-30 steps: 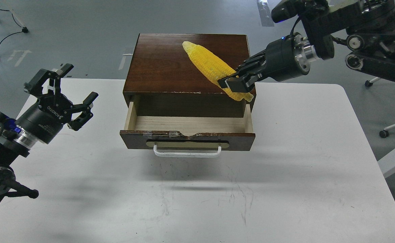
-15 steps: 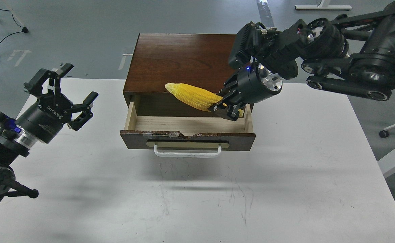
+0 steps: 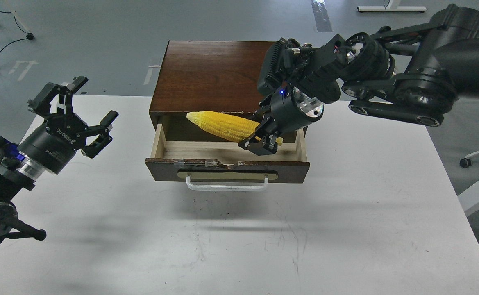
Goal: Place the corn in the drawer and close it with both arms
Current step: 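Lift the corn with the right gripper and lower it into the open drawer, then open the right gripper and withdraw it from the drawer, then swing the left gripper down in front of the drawer handle, then position the left gripper against the drawer front below the handle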
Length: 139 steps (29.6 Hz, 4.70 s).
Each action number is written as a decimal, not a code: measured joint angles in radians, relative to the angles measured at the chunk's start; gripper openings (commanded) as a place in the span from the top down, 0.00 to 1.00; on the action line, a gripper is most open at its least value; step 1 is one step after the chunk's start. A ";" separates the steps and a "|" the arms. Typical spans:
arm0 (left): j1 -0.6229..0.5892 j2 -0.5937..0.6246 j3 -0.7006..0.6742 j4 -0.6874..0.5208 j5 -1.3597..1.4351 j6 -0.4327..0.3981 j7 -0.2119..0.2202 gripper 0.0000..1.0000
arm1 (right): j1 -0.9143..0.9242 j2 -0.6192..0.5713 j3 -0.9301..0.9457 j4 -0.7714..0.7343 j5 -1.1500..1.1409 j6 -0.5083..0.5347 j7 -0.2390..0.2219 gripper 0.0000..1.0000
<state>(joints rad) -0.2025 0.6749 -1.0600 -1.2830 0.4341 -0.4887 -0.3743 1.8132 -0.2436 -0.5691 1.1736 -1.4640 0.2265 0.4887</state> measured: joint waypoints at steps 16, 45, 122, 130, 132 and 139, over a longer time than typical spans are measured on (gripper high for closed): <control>-0.004 0.044 -0.001 0.001 -0.003 0.000 -0.054 0.00 | -0.040 -0.339 0.160 0.016 0.526 -0.037 0.000 0.01; -0.266 -0.024 0.003 -0.339 0.761 0.000 -0.115 0.00 | -1.035 -0.607 0.796 -0.023 1.122 -0.039 0.000 0.01; -0.135 -0.124 0.419 -0.186 1.016 0.041 -0.114 1.00 | -1.141 -0.576 0.788 -0.022 1.120 -0.038 0.000 0.01; -0.144 -0.126 0.417 -0.168 1.017 0.050 -0.114 1.00 | -1.145 -0.576 0.790 -0.022 1.121 -0.038 0.000 0.01; -0.146 -0.127 0.417 -0.162 1.017 0.052 -0.114 1.00 | -1.146 -0.576 0.790 -0.022 1.121 -0.038 0.000 0.01; -0.150 -0.128 0.404 -0.145 1.017 0.064 -0.114 1.00 | -1.151 -0.576 0.790 -0.022 1.121 -0.038 0.000 0.01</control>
<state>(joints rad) -0.3528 0.5466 -0.6556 -1.4283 1.4508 -0.4245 -0.4888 0.6621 -0.8192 0.2209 1.1520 -0.3435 0.1887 0.4887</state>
